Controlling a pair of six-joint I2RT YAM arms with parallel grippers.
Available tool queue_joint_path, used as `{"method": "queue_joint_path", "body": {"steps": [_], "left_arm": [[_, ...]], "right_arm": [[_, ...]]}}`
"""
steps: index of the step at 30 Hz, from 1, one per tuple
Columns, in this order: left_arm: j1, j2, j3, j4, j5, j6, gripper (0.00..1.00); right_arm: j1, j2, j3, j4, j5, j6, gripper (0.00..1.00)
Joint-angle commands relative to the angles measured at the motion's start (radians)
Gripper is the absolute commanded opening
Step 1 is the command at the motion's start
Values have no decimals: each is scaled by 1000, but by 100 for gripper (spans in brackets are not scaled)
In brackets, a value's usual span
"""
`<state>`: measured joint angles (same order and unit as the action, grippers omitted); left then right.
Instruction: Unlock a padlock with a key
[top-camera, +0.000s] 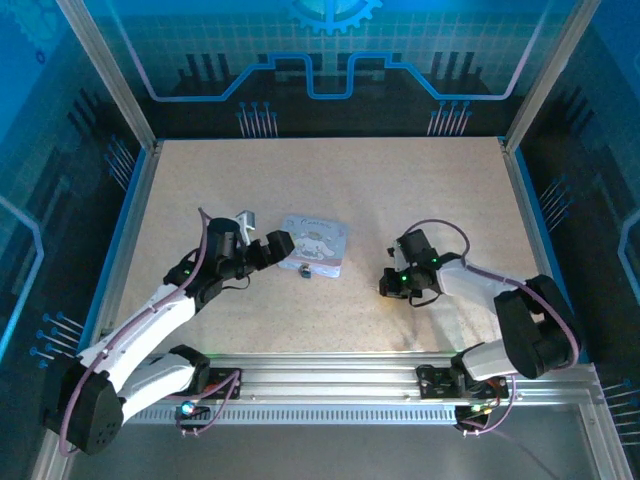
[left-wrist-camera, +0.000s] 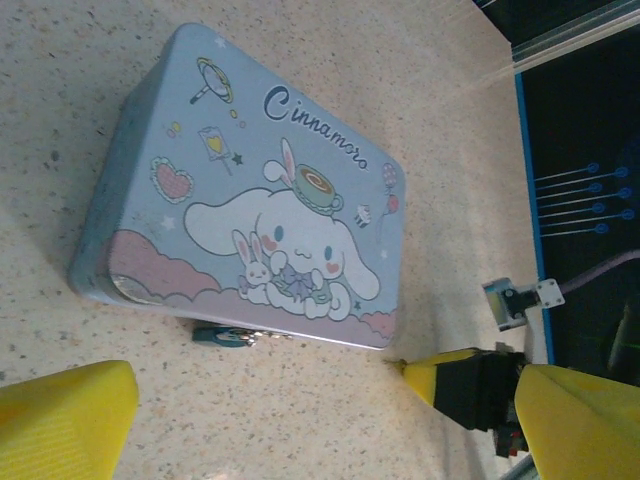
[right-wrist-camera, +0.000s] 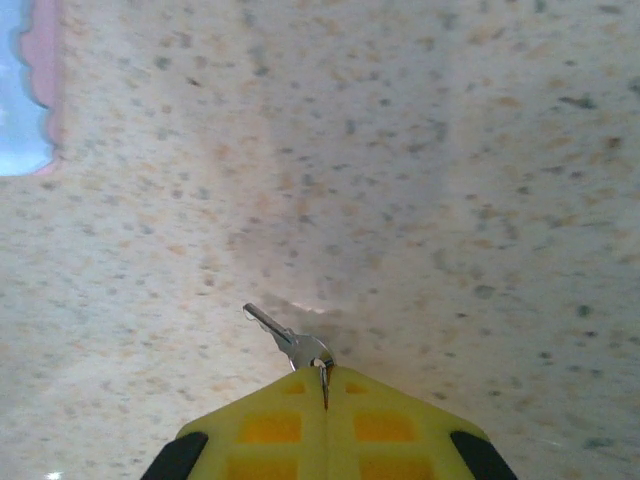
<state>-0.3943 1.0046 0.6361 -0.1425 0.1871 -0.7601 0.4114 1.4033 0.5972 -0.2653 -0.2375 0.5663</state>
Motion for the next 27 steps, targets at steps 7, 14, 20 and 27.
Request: {"method": "queue_joint_path", "body": {"steps": [7,14,20,27], "left_arm": [[-83,-2,3,110,40,-79,95],[-196,60,43,197,-19,-103,92],[-257,126,62,290,-56,-131,84],[-292,189,92,328,-64,-145,75]], "right_arm": [[19,-142,-97,368,-158,276,0],[103,-238,-103,480,-81,421,0],[181,-262,-103,568,-23,534,0],[259,-273,-78,590,32,589,0]]}}
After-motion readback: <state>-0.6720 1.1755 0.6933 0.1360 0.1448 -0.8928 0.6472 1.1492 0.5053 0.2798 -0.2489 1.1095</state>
